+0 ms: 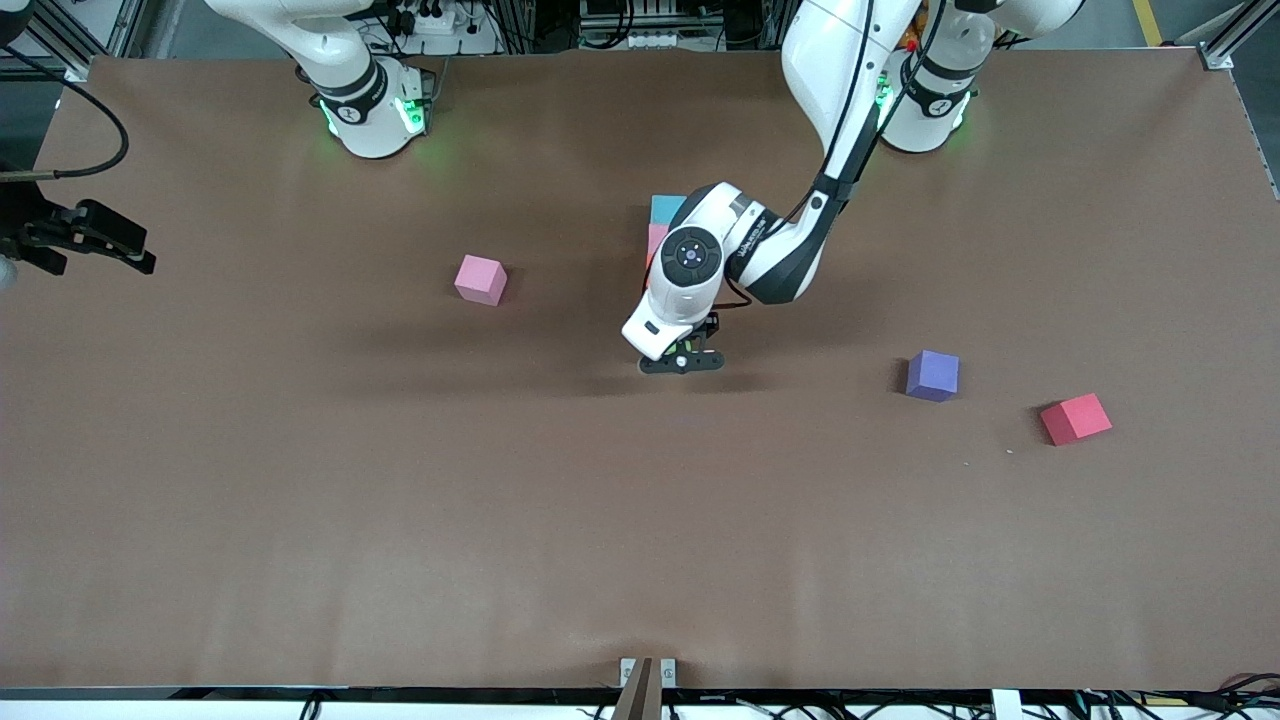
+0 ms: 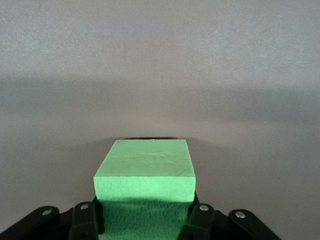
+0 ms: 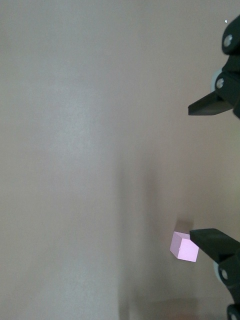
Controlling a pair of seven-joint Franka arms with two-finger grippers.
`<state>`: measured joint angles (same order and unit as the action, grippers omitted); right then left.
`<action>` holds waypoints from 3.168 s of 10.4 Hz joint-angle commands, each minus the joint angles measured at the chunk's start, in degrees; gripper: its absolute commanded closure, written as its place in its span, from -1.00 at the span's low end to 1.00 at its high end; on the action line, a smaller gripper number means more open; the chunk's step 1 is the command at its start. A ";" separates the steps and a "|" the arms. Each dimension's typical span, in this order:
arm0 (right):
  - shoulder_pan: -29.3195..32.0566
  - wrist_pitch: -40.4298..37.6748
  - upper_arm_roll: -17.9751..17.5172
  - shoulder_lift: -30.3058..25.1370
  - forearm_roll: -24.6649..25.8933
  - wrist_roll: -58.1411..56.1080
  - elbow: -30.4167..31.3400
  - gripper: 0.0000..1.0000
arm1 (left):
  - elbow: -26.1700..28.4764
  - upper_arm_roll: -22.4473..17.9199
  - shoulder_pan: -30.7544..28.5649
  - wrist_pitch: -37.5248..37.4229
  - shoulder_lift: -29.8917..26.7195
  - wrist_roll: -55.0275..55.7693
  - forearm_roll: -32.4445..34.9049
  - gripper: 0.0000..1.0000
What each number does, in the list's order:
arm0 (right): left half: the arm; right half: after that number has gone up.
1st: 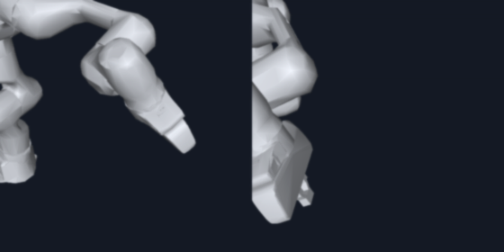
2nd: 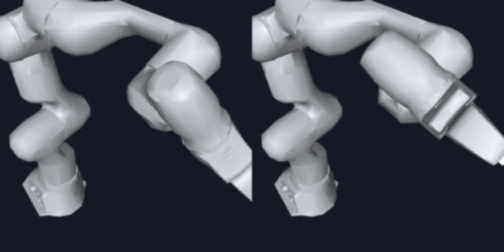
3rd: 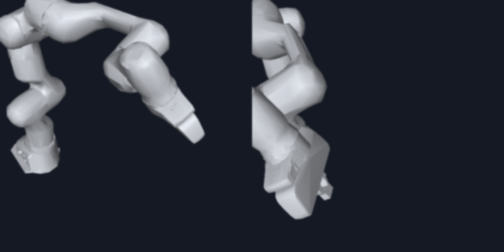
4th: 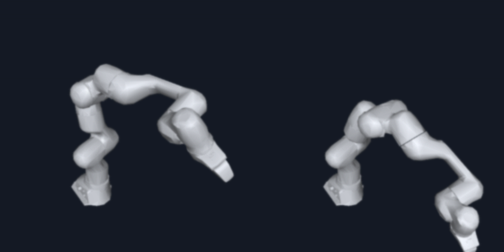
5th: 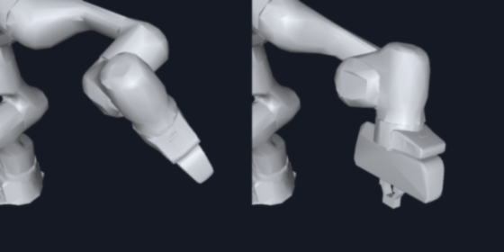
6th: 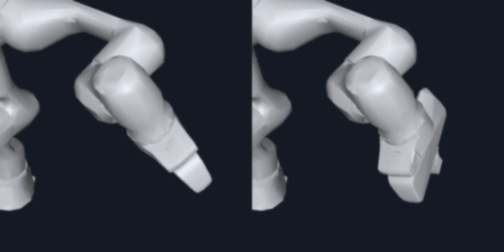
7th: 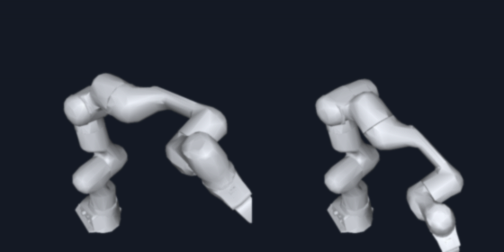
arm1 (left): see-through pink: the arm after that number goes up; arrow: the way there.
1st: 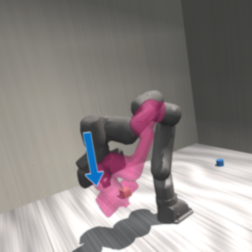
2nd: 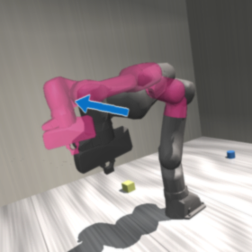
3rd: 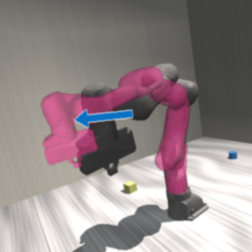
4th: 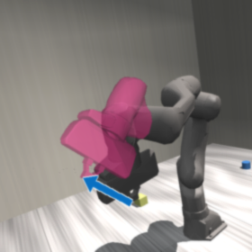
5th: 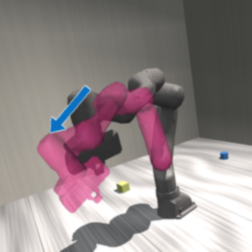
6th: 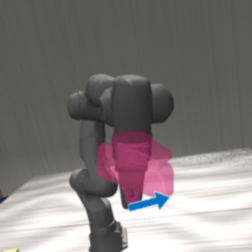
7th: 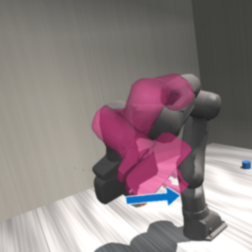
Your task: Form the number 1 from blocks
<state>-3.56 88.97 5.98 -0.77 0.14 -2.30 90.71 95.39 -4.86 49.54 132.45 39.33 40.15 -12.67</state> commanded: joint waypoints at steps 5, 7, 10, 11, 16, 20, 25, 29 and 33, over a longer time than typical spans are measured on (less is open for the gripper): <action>0.04 -0.47 -0.36 -0.46 0.65 1.07 0.43 -1.00 | -2.14 -1.11 0.91 -0.09 -1.35 2.48 1.69 -1.00; 0.04 -0.47 -0.36 -0.46 0.65 1.07 0.43 -1.00 | -1.79 -2.34 -2.15 -0.61 -6.26 4.75 2.12 -1.00; -0.22 -0.47 -0.44 -0.46 0.57 1.60 0.34 -1.00 | -1.70 -3.58 -8.21 -4.38 -12.50 3.98 8.33 -1.00; -0.39 -0.47 -0.53 -0.46 0.65 1.51 0.34 -1.00 | -1.70 -3.58 -10.41 -7.01 -14.52 3.10 10.11 -1.00; -0.31 -1.26 -0.53 -0.46 0.65 1.60 -0.36 -1.00 | -1.70 4.24 -30.08 -23.18 -25.42 -4.79 14.60 -1.00; -0.40 -1.52 -0.53 -0.46 0.65 1.51 -0.36 -1.00 | -1.44 4.25 -41.35 -31.53 -32.90 -19.31 14.78 -1.00; -0.40 -1.61 -0.53 -0.46 0.65 1.34 -0.36 -1.00 | -1.26 9.85 -50.93 -39.02 -36.77 -21.87 14.78 -1.00; -0.40 -1.61 -0.88 -0.55 0.65 1.42 -0.36 -1.00 | 0.23 16.37 -58.24 -39.46 -38.80 -24.06 14.78 -1.00; -0.48 -1.61 -0.88 -0.55 0.65 1.42 -0.36 -1.00 | 2.43 15.85 -53.26 -39.55 -43.89 -24.07 14.61 -1.00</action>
<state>-3.93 88.17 5.39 -0.77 0.14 -1.74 90.64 95.15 11.27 -6.06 93.19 -0.73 16.85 0.91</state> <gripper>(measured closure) 0.000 0.000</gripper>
